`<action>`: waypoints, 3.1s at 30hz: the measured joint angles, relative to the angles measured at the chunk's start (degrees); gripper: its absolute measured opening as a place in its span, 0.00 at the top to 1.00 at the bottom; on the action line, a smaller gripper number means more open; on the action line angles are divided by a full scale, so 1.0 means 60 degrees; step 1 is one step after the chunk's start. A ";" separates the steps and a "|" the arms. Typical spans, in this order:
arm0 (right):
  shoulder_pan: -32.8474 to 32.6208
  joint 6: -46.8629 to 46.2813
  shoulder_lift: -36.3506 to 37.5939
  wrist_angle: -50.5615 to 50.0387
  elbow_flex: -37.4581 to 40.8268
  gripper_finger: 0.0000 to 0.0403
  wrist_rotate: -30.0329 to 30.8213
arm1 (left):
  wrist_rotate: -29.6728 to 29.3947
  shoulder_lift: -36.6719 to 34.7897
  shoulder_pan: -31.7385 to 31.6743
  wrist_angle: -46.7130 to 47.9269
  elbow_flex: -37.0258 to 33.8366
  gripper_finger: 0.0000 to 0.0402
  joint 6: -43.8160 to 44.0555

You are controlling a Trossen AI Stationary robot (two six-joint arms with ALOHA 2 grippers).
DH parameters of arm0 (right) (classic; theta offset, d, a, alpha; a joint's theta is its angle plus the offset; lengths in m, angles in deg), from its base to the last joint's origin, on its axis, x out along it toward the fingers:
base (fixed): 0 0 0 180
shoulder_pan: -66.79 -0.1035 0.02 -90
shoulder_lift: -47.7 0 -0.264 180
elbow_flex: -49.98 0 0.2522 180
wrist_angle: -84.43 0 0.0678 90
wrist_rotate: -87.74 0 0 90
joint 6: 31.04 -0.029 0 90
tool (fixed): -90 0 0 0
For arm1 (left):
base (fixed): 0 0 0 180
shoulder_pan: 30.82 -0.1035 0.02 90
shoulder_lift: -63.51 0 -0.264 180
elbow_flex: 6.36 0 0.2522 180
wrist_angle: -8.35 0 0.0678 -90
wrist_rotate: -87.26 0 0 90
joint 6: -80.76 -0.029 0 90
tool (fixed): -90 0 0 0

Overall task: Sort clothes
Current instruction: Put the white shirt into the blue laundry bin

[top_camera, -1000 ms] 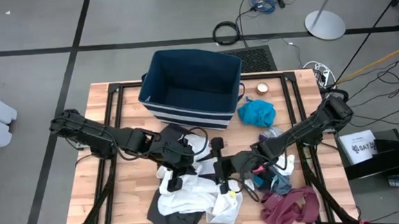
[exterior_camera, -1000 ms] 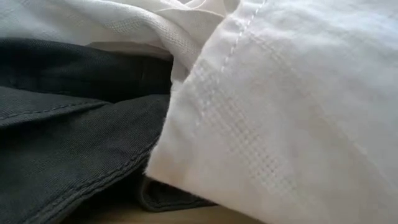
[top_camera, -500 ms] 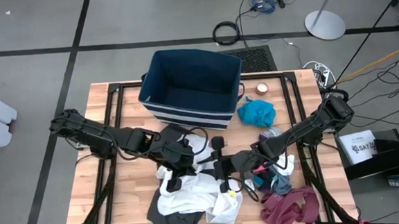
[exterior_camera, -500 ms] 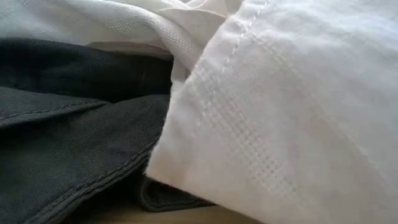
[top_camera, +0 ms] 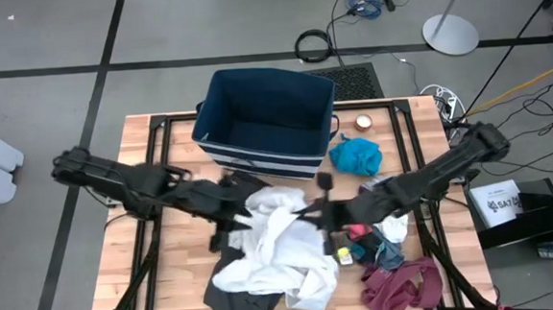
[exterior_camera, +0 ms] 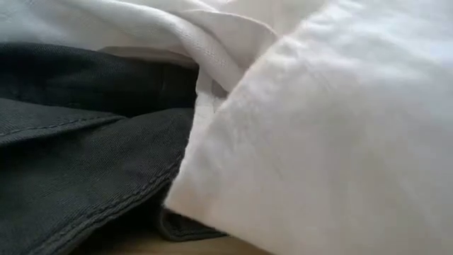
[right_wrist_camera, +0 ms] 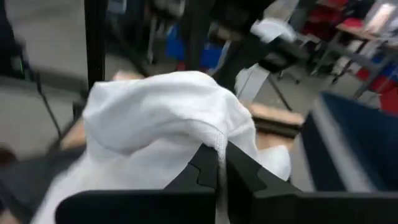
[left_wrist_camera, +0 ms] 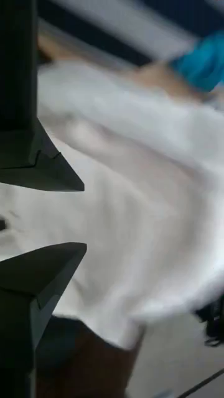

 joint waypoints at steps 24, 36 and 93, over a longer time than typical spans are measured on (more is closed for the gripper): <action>-0.0560 -0.4287 0.2944 -0.2335 -0.0016 1.00 0.2031 | -0.4475 -0.0544 0.1935 0.0027 -0.2702 0.62 0.0316; -0.1643 -0.4367 0.3184 -0.2373 -0.0016 1.00 0.0905 | -0.5128 -0.1640 0.0371 -0.0692 -0.5038 0.62 0.1020; -0.5452 -0.6428 0.3460 -0.4884 -0.0012 1.00 0.0951 | -0.0003 0.3637 0.0339 -0.6272 -0.1758 0.62 -0.0209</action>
